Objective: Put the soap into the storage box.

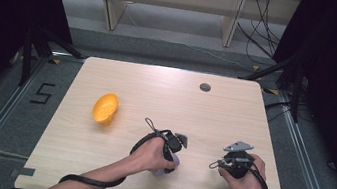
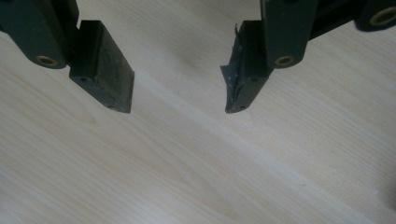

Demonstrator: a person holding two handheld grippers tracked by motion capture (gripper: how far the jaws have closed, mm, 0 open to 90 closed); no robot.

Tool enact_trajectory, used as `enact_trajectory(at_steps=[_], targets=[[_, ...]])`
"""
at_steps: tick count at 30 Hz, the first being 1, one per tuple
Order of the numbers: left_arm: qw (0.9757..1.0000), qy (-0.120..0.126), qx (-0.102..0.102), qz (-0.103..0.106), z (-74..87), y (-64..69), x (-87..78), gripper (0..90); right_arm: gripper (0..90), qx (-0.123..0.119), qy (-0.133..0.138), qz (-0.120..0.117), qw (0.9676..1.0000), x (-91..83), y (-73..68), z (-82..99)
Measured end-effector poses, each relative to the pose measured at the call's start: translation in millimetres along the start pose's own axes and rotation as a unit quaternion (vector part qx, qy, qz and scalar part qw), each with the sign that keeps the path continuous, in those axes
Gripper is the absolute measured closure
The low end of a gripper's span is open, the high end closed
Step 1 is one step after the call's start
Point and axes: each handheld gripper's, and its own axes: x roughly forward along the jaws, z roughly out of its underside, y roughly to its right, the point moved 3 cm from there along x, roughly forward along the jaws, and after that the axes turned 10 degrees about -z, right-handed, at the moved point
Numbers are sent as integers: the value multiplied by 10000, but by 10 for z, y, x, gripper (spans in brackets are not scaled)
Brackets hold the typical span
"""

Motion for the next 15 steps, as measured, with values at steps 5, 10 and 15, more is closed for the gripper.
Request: enact_trajectory(at_steps=[5, 10, 15], targets=[[9998, 152, -147, 28, 46, -81, -87, 491, 426, 71, 9, -3, 10000, -13, -5, -6], [9991, 283, -302, -10, 100, -178, -125, 490, 425, 41, 40, 5, 10000, -21, -3, -11], [9978, 387, -524, -136, 160, -259, -162, 490, 425, 58, 56, 22, 10000, -28, 0, -12]])
